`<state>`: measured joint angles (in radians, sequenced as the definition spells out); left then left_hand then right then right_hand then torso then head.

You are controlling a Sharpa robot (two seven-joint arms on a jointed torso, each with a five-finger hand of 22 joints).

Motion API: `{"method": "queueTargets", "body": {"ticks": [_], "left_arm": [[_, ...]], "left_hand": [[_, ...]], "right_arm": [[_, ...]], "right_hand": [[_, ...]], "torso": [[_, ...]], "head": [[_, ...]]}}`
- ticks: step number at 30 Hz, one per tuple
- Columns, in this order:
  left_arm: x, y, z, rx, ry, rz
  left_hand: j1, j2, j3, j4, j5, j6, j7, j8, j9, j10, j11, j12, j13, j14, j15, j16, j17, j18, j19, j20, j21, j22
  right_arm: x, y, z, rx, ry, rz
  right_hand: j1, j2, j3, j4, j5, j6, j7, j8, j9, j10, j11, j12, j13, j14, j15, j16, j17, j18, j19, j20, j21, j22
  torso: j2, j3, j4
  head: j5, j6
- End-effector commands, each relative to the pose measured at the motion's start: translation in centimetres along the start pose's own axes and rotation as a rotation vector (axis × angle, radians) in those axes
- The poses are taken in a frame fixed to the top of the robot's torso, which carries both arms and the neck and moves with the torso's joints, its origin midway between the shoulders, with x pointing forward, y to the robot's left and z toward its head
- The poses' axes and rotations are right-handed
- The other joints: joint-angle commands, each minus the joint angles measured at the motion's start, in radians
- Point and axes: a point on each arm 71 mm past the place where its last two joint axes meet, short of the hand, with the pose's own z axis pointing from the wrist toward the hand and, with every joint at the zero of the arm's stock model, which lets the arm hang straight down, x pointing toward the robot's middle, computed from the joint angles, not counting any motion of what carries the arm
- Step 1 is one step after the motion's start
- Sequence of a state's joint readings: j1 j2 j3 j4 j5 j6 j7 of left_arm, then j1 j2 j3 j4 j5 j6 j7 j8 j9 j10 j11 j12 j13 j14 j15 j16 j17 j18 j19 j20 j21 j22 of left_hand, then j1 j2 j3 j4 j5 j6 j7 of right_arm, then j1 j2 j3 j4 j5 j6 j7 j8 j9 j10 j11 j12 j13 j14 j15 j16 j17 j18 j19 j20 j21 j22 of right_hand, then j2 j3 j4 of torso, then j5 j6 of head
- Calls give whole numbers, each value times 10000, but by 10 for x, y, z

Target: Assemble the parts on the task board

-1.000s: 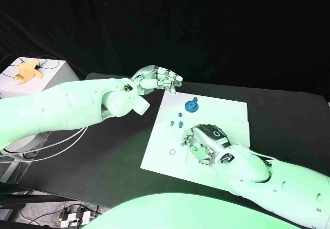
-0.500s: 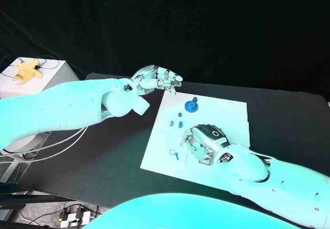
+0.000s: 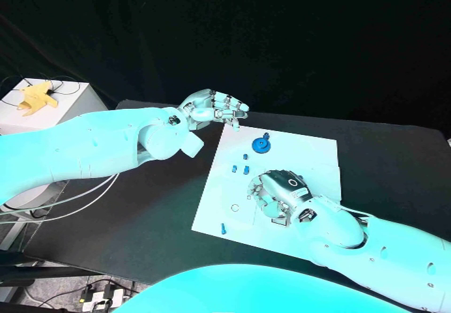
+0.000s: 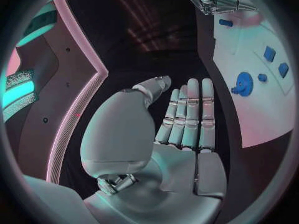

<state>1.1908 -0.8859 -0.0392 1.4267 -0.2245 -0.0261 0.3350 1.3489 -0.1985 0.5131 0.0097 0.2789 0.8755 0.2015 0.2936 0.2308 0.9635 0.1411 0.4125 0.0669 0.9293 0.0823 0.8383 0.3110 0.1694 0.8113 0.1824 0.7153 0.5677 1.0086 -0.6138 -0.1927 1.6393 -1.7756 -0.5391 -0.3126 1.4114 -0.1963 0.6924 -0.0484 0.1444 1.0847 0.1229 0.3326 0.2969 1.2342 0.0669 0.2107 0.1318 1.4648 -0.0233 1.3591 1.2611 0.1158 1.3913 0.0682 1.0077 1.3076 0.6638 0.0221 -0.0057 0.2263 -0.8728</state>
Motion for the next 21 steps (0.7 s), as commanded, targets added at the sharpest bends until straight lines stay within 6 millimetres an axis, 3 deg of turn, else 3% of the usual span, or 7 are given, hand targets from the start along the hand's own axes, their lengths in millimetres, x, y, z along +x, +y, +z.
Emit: {"method": "queueTargets", "body": {"ticks": [1,7,21], "left_arm": [[2,-1,0,47,160,-53],[2,-1,0,35,168,-56],[1,0,0,-3,180,-57]], "left_hand": [[118,-3,-48,8,-25,0,43,-54,-9,25,32,-67,15,40,-3,-32,-9,113,67,-10,-56,-6],[132,6,-49,1,-24,-1,43,-57,-12,26,32,-79,15,43,-4,-48,-10,113,68,-11,-59,-6],[146,24,-44,-3,-23,5,41,-56,-13,31,31,-84,16,47,-6,-57,-10,114,69,-13,-58,-4]], "right_arm": [[-1,0,-1,-53,-80,-32],[-5,0,-6,-306,-425,494],[-12,20,-15,-1657,355,1687]], "right_hand": [[-94,91,66,23,-55,58,25,-31,-10,215,-145,7,14,423,-63,-6,-15,-143,-14,-8,-52,721],[-350,39,-62,39,17,-464,177,-437,-123,193,-58,-35,68,414,21,-23,-92,-134,-61,72,-154,740],[-459,-142,-497,-31,223,-556,193,-673,-159,261,-63,-22,157,419,40,23,-84,-115,-96,120,-273,727]], "torso": [[-5,-1,-2],[-10,0,-8],[-7,4,-8]], "head": [[25,2],[27,2],[29,2]]}}
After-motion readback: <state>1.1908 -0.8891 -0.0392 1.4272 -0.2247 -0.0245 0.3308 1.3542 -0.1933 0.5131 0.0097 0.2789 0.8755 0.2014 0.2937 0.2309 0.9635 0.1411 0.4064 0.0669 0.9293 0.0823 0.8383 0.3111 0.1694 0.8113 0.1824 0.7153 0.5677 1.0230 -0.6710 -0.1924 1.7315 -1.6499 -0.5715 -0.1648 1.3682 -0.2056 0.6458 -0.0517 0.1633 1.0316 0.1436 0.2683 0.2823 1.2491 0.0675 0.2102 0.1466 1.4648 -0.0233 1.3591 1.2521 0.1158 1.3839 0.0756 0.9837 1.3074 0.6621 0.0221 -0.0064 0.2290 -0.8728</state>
